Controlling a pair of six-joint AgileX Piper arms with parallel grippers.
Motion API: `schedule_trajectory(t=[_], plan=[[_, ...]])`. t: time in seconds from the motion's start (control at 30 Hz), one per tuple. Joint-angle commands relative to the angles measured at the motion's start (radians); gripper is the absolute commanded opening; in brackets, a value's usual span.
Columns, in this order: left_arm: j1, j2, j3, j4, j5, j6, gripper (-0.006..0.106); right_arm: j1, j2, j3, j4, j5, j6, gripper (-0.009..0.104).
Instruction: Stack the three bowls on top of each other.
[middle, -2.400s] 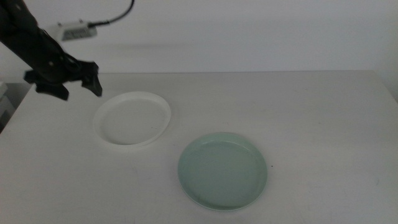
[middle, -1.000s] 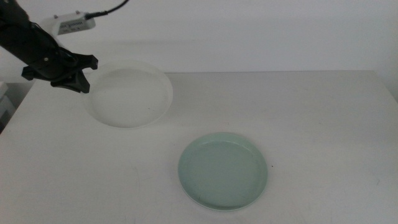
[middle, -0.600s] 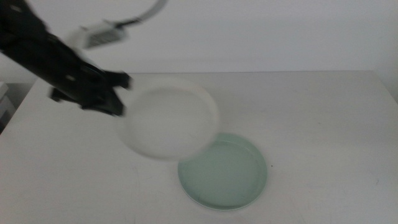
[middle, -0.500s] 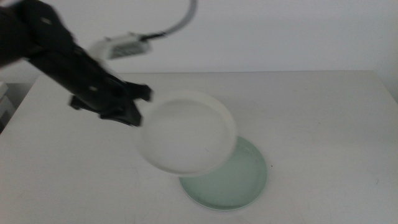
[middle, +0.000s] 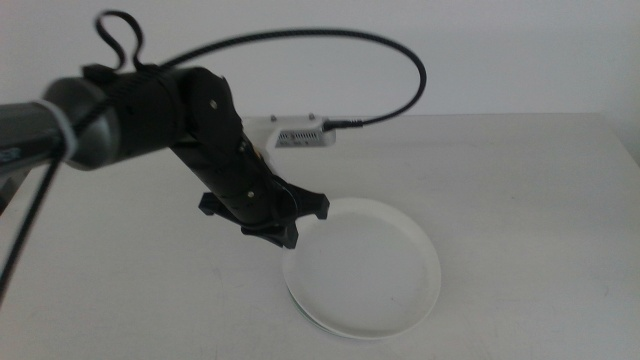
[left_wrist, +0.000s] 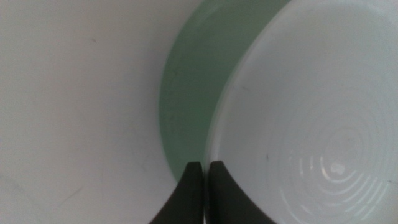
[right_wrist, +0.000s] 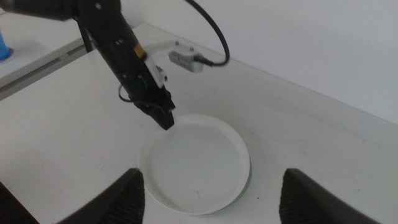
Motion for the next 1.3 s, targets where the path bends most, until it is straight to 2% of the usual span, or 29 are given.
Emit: schedule_trajectory(t=[0.0,0.23,0.53,0.63,0.8,0.87,0.97,1.13,1.27], plan=[[-0.007,-0.024,-0.024,-0.015,-0.049,-0.016,0.000,0.002,0.009,-0.020,0.014,-0.063,-0.011,0.055],[-0.007,0.015,-0.024,-0.007,-0.123,-0.016,0.003,0.002,0.009,-0.020,0.014,-0.063,-0.011,0.055],[-0.006,0.015,-0.024,0.022,-0.152,-0.016,0.018,0.002,0.009,-0.020,0.014,-0.063,-0.012,0.055],[-0.006,0.015,-0.024,0.025,-0.142,-0.016,0.032,0.002,0.009,-0.020,0.014,-0.063,-0.012,0.055],[-0.006,0.008,-0.026,0.021,-0.134,-0.001,0.070,0.002,0.009,-0.020,0.014,-0.063,-0.012,0.055],[-0.004,-0.014,-0.026,0.016,-0.135,0.010,0.080,0.002,0.009,-0.020,0.014,-0.063,-0.012,0.055],[-0.004,-0.080,-0.026,0.011,-0.131,0.051,0.082,0.002,0.009,-0.020,0.014,-0.063,-0.011,0.055],[0.010,-0.246,-0.026,0.056,-0.078,0.119,0.082,0.002,0.009,-0.020,0.014,-0.063,-0.011,0.055],[0.051,-0.388,-0.024,0.103,-0.033,0.075,0.082,0.002,0.009,-0.020,0.014,-0.063,-0.011,0.055]])
